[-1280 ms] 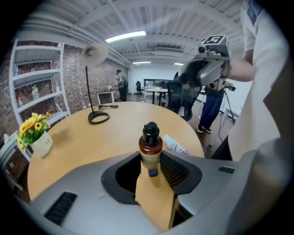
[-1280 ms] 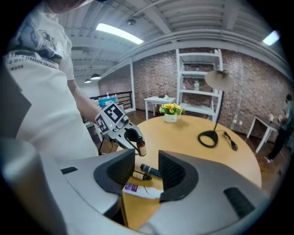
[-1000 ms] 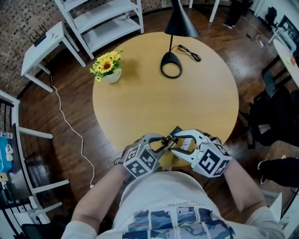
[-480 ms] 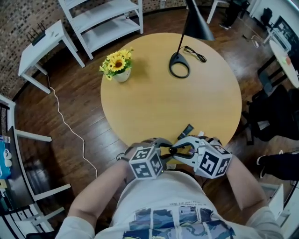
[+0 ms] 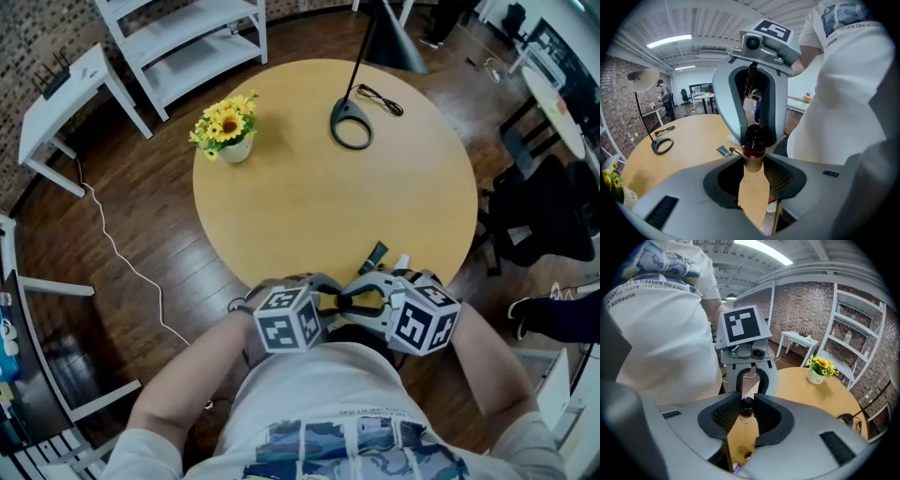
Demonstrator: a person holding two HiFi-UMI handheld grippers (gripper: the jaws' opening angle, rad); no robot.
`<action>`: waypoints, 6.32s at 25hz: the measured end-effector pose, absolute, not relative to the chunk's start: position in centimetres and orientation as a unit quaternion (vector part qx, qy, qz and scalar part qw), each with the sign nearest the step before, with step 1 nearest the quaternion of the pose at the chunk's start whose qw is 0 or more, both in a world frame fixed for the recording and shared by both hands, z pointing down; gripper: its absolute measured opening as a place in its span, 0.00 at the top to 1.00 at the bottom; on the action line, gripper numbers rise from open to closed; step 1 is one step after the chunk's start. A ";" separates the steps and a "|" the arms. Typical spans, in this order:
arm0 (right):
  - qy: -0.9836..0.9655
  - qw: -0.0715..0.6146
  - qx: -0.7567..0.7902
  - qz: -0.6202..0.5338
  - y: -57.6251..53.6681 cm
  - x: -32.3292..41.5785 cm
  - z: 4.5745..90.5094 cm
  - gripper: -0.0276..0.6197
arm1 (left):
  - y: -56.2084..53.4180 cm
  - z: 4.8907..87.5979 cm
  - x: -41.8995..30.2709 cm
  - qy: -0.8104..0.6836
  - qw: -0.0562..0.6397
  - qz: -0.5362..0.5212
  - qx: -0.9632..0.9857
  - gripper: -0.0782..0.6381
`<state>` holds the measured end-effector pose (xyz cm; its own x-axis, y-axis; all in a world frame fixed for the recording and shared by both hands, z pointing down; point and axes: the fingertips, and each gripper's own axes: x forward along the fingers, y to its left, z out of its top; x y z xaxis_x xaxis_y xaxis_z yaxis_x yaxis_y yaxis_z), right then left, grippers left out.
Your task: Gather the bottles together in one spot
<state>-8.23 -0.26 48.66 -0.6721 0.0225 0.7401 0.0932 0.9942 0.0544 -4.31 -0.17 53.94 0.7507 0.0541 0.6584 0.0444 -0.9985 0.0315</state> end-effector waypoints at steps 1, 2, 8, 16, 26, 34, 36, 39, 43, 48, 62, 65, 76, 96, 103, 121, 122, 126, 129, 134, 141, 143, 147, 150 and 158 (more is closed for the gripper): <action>-0.916 0.398 -0.030 -0.041 -0.7 -8.2 48.5 0.80 | -0.5 53.8 -4.3 0.028 0.014 0.348 0.937 0.70; -0.919 0.392 -0.028 -0.039 -1.1 -8.1 48.3 0.81 | -0.9 53.6 -4.2 0.029 0.023 0.343 0.939 0.70; -0.918 0.390 -0.061 -0.047 -2.3 -6.8 46.5 0.80 | -2.2 51.7 -3.1 0.042 0.033 0.335 0.941 0.70; -0.935 0.352 -0.027 -0.022 -7.1 -3.4 45.8 0.82 | -7.3 51.4 -0.8 -0.094 0.106 0.301 0.943 0.68; -0.913 0.277 0.281 0.104 -28.6 3.5 50.7 0.82 | -9.8 53.7 -6.6 -0.383 0.328 0.201 0.840 0.67; -0.876 0.269 0.372 0.147 -38.7 3.8 56.9 0.82 | -7.1 54.8 -6.4 -0.395 0.322 0.248 0.824 0.67; -0.866 0.275 0.390 0.151 -40.4 3.4 58.4 0.82 | -6.5 54.9 -6.3 -0.392 0.321 0.256 0.823 0.67; -0.850 0.285 0.414 0.157 -42.8 2.6 60.1 0.82 | -6.2 55.1 -6.9 -0.403 0.337 0.251 0.813 0.67; -0.832 0.298 0.435 0.173 -44.2 2.2 62.9 0.82 | -6.0 55.8 -7.5 -0.419 0.352 0.245 0.800 0.67; -0.823 0.305 0.453 0.158 -44.9 1.4 63.7 0.82 | -6.3 56.4 -8.1 -0.424 0.354 0.243 0.798 0.70; -0.819 0.290 0.468 0.157 -44.9 1.0 63.4 0.73 | -6.2 56.8 -8.0 -0.400 0.363 0.230 0.810 0.70; -0.824 0.280 0.469 0.148 -44.9 1.2 62.7 0.69 | -6.3 56.9 -8.1 -0.398 0.362 0.231 0.811 0.70; -0.861 0.204 0.449 0.123 -36.2 7.3 54.4 0.69 | -7.3 55.5 -6.0 -0.405 0.341 0.216 0.821 0.70; -0.851 0.128 0.493 0.125 -2.8 17.9 45.9 0.65 | -2.2 50.1 -2.3 -0.370 0.264 0.178 0.873 0.70; -0.847 0.127 0.503 0.114 6.8 11.6 43.1 0.57 | 5.9 48.0 -9.1 -0.389 0.264 0.139 0.872 0.69; -0.841 0.101 0.509 0.154 14.3 7.7 41.5 0.56 | 13.1 46.5 -15.7 -0.421 0.276 0.119 0.856 0.69; -0.841 0.104 0.507 0.157 14.1 7.7 41.6 0.56 | 12.9 46.7 -15.5 -0.418 0.275 0.123 0.857 0.69; -0.838 0.113 0.507 0.164 13.6 8.4 42.5 0.56 | 12.4 48.8 -13.5 -0.392 0.263 0.170 0.865 0.69; -0.836 0.115 0.507 0.174 12.6 9.7 43.6 0.56 | 11.3 51.8 -10.4 -0.356 0.263 0.215 0.870 0.68; -0.838 0.126 0.498 0.183 9.3 12.7 45.0 0.56 | 7.2 56.2 -3.5 -0.307 0.279 0.272 0.868 0.67; -0.840 0.135 0.490 0.189 4.2 19.5 45.3 0.56 | 1.0 62.2 5.8 -0.279 0.253 0.357 0.855 0.67; -0.837 0.135 0.494 0.192 3.2 21.5 45.5 0.56 | -0.3 64.3 7.2 -0.284 0.243 0.388 0.842 0.67; -0.831 0.137 0.496 0.211 1.9 25.1 46.6 0.56 | -2.4 67.7 8.2 -0.312 0.253 0.423 0.812 0.67; -0.829 0.140 0.492 0.224 1.2 27.1 47.6 0.56 | -3.3 68.9 8.9 -0.322 0.263 0.433 0.800 0.67; -0.830 0.140 0.483 0.240 0.1 28.6 49.0 0.56 | -4.1 71.0 9.4 -0.331 0.251 0.461 0.784 0.70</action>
